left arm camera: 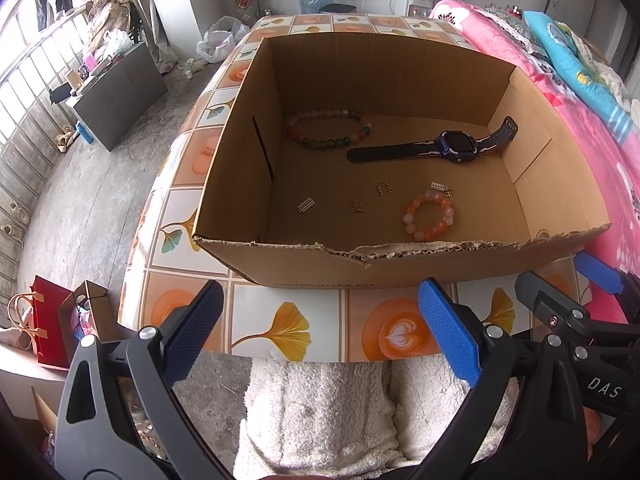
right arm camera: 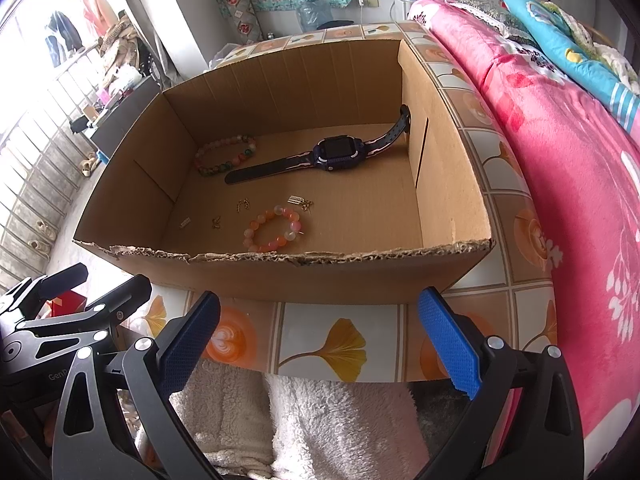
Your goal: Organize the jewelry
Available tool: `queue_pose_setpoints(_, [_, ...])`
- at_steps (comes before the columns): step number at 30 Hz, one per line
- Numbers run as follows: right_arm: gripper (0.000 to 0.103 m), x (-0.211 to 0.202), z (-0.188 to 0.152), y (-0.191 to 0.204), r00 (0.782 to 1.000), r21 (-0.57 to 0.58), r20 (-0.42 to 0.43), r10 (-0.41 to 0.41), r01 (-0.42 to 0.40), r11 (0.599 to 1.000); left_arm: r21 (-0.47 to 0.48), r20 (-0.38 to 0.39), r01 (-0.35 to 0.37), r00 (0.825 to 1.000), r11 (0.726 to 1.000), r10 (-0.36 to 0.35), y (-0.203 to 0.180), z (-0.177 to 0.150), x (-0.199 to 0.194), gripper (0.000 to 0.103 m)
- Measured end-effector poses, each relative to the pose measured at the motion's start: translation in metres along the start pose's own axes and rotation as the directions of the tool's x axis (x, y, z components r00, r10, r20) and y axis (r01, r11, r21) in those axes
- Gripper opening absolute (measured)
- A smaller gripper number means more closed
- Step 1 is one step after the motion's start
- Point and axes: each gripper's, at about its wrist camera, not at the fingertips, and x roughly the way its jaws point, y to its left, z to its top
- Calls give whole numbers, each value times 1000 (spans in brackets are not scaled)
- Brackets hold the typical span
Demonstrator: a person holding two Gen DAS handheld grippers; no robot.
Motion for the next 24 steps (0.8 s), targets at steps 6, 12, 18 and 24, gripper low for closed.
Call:
queue_pose_setpoints(6, [97, 0, 0, 0, 1000, 0, 0, 0, 0, 1000, 0, -1, 0, 1000, 1000, 0, 0, 0, 0, 94])
queue_pose_setpoints(12, [97, 0, 0, 0, 1000, 1, -2, 1, -1, 1000, 0, -3, 1, 1000, 1000, -1, 0, 0, 1, 94])
queue_pose_setpoints(18, [97, 2, -2, 0, 1000, 3, -4, 0, 0, 1000, 0, -5, 0, 1000, 1000, 0, 0, 0, 2, 94])
queue_pose_setpoints(24, [97, 2, -2, 0, 1000, 2, -5, 1, -1, 1000, 0, -6, 1, 1000, 1000, -1, 0, -1, 2, 94])
